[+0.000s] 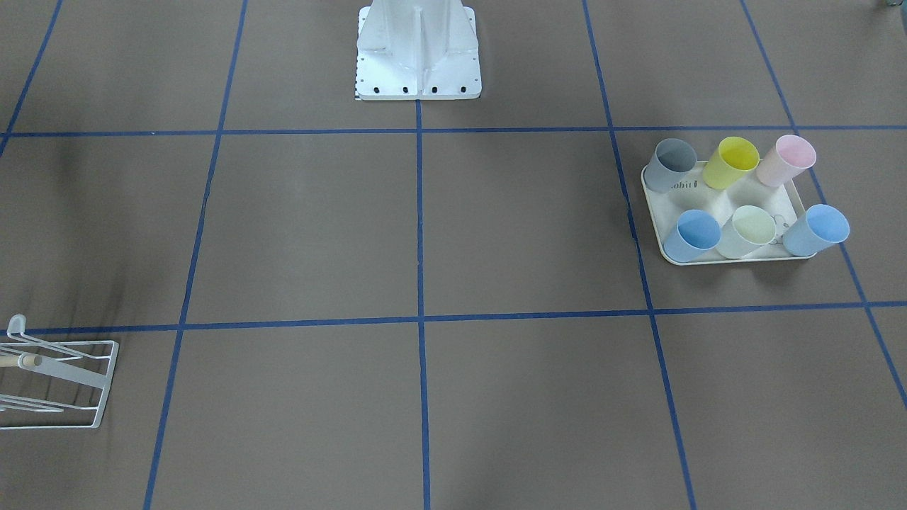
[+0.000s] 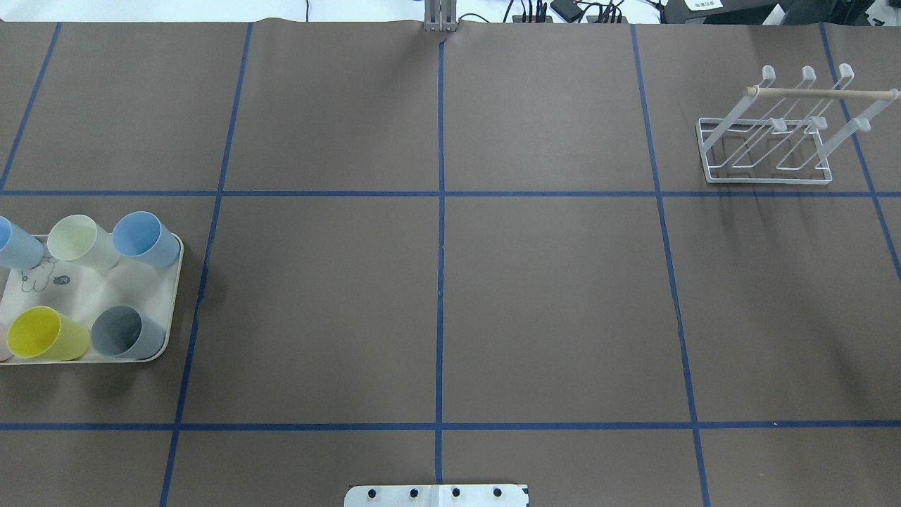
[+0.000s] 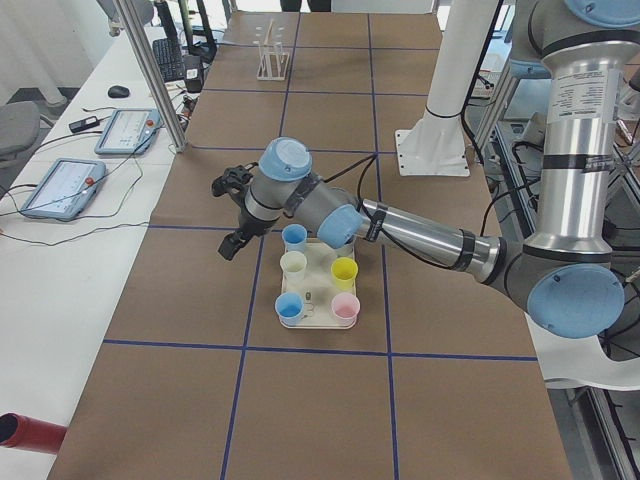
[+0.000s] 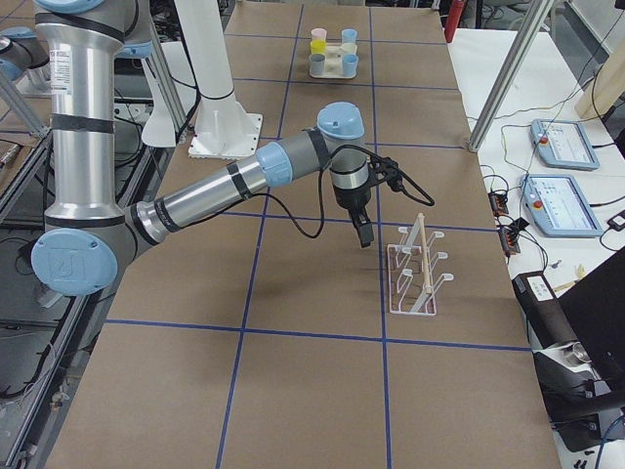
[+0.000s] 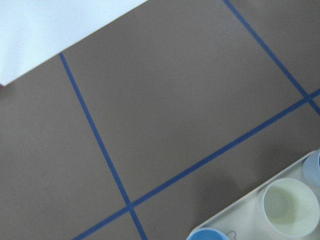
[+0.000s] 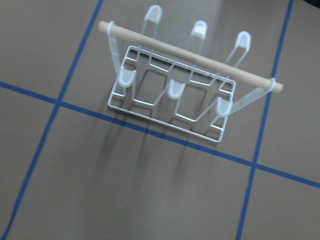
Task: Transfer IKEA cup to right arm and place on rack
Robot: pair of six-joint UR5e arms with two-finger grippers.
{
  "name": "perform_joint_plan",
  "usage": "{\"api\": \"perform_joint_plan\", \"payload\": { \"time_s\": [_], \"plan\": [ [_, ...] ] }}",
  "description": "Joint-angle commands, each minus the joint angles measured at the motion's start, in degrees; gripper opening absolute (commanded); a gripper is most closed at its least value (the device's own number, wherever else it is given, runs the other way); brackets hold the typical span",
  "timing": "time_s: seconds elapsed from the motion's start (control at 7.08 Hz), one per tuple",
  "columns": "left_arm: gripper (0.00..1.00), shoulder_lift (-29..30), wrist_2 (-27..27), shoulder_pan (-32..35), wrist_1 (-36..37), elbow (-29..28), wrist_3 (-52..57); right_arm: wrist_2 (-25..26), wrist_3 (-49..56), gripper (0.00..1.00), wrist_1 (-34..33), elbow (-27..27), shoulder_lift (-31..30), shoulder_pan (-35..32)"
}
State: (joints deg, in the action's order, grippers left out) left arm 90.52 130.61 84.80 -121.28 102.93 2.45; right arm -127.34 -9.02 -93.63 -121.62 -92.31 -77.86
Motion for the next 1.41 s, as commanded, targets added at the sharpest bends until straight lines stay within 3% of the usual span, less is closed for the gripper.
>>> {"api": "perform_joint_plan", "payload": {
  "time_s": [0.0, 0.28, 0.42, 0.57, 0.99, 1.13, 1.27],
  "plan": [
    [1.0, -2.8, 0.0, -4.4, -13.1, -6.2, -1.6, -0.5, -15.9, 1.0, 1.3, -4.2, 2.0, 8.9],
    [1.0, -3.2, -0.8, -7.4, -23.4, -15.8, -7.7, -0.3, -24.0, 1.0, 6.3, -4.4, 2.4, 14.4],
    [1.0, -3.2, -2.4, -9.4, -33.6, -22.1, -12.9, -0.3, -24.9, 1.0, 7.8, -4.4, 2.5, 15.1],
    [1.0, -5.2, -6.0, -13.1, -41.1, -24.6, -18.5, -0.3, -24.9, 1.0, 7.9, -4.4, 2.4, 15.3],
    [0.99, -11.3, -7.9, -16.6, -45.9, -24.8, -19.1, -0.3, -24.9, 1.0, 8.0, -4.4, 2.5, 15.3],
    [0.85, -11.4, -7.8, -17.0, -45.9, -25.3, -19.1, -0.3, -24.9, 1.0, 8.0, -4.4, 2.5, 15.3],
    [0.6, -11.3, -7.8, -17.2, -46.0, -25.5, -19.4, -0.3, -24.9, 1.0, 8.0, -4.4, 2.5, 15.3]
  ]
}}
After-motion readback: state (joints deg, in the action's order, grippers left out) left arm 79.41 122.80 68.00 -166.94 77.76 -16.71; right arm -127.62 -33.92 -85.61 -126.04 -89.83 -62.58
